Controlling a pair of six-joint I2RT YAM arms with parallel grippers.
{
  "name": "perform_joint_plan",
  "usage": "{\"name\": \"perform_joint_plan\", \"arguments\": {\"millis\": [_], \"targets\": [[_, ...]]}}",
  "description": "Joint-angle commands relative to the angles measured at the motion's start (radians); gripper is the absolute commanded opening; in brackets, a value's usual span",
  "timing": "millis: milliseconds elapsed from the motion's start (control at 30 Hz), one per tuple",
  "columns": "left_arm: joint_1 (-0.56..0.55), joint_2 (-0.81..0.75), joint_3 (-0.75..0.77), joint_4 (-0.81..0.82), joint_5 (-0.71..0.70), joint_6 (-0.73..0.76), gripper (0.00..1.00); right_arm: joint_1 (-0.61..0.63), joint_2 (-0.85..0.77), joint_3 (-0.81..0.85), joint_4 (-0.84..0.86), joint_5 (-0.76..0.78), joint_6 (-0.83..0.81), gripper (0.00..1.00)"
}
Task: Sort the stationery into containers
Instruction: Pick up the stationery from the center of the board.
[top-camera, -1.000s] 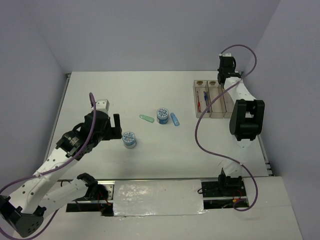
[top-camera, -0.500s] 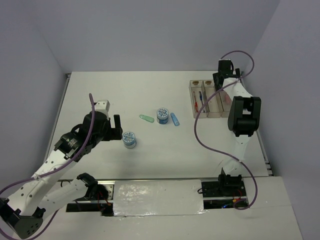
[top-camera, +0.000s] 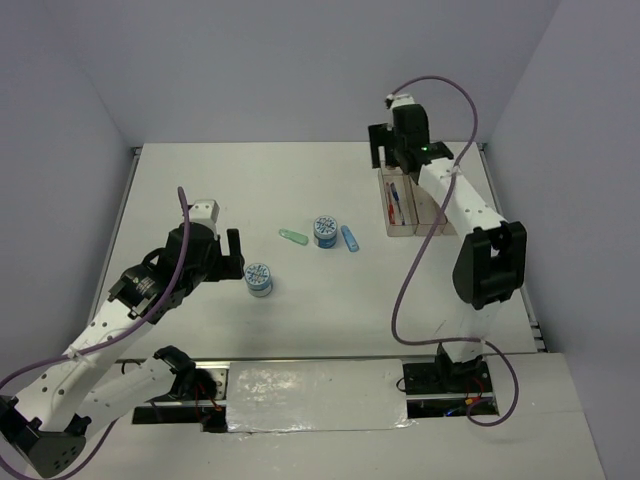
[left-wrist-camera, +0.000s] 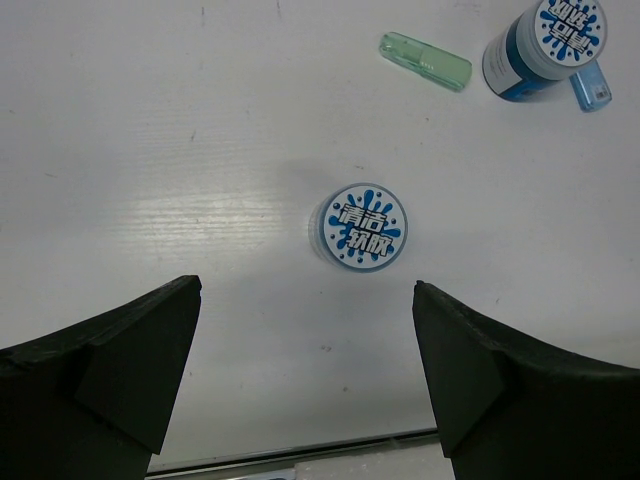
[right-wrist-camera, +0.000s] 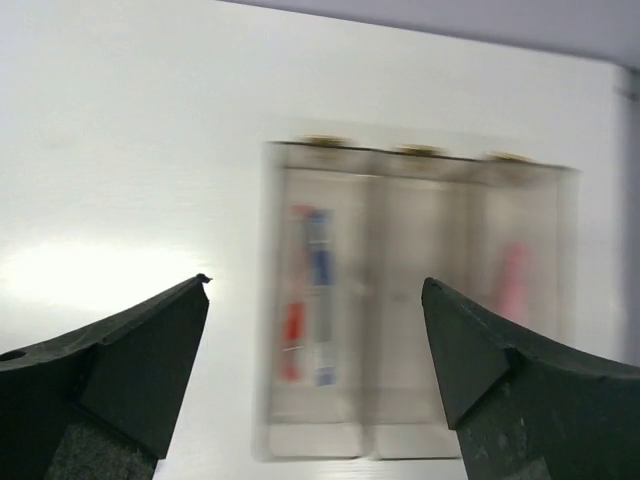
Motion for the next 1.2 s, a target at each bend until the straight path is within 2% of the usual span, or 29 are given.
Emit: {"name": "perform_joint_plan", "arguments": {"millis": [0, 67, 133, 233, 300, 433, 567, 633, 833, 1033, 1167], "targets": [[-0.003, -0.003, 0.003, 0.022, -0.045, -0.005, 0.99, 0.107, -0.067, -0.083, 0.089, -0.303, 0.138, 0.88], [-0.003, -0.011, 0.002, 0.024, -0.051, -0.008, 0.99, 0.156, -0.047, -0.078, 0.084, -0.329, 0.133, 0.74], [-0.003, -0.017, 0.0, 0.029, -0.049, -0.007, 0.99, 0.208, -0.004, -0.061, 0.045, -0.297, 0.141, 0.66], [-0.003, -0.014, 0.002, 0.024, -0.052, -0.008, 0.99, 0.259, -0.012, -0.124, 0.04, -0.205, 0.191, 0.65], [-0.003, -0.012, 0.0, 0.026, -0.049, -0.008, 0.99, 0.292, -0.067, -0.234, 0.094, -0.169, 0.219, 0.63], [-0.003, -0.008, 0.0, 0.029, -0.042, -0.005, 0.99, 0.325, -0.13, -0.396, 0.134, -0.2, 0.235, 0.58], [-0.003, -0.006, 0.0, 0.03, -0.04, -0.004, 0.99, 0.328, -0.19, -0.566, 0.207, -0.203, 0.25, 0.58], [-0.003, 0.0, -0.001, 0.033, -0.034, -0.004, 0.99, 0.325, -0.191, -0.591, 0.215, -0.203, 0.239, 0.58], [-0.003, 0.008, 0.0, 0.03, -0.038, -0.005, 0.99, 0.326, -0.15, -0.572, 0.197, -0.178, 0.233, 0.57], [-0.003, 0.015, -0.001, 0.038, -0.019, 0.002, 0.99, 0.318, -0.06, -0.493, 0.172, -0.097, 0.182, 0.62], [-0.003, 0.025, 0.0, 0.035, -0.017, 0.004, 0.99, 0.303, 0.017, -0.442, 0.149, -0.141, 0.178, 0.62]]}}
